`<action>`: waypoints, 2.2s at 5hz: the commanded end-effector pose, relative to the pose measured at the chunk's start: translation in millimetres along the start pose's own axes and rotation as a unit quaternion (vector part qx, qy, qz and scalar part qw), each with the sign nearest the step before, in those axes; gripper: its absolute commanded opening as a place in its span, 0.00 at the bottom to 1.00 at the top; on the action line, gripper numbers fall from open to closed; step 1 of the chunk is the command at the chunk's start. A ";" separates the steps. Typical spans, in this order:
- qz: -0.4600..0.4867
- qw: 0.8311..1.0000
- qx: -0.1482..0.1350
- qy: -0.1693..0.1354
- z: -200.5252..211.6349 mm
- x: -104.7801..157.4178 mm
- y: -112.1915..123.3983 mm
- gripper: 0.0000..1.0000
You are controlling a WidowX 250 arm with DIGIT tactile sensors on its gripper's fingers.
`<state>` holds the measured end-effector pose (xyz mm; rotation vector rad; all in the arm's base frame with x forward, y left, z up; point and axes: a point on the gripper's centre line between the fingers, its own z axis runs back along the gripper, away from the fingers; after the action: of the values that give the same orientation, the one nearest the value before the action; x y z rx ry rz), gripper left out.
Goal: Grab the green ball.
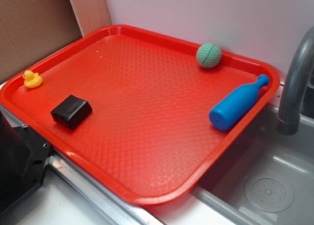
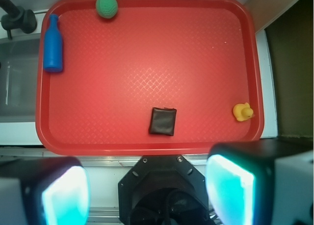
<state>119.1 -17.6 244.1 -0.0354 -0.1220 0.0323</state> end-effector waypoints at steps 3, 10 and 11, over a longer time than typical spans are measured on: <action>-0.016 1.000 0.011 -0.017 -82.6 91.8 0.3 1.00; -0.022 0.996 -0.036 -0.074 -234.4 221.0 -51.8 1.00; -0.034 0.995 -0.047 -0.080 -231.3 222.4 -55.9 0.96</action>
<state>355.1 -73.2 22.8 -0.1134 -0.2159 -0.0369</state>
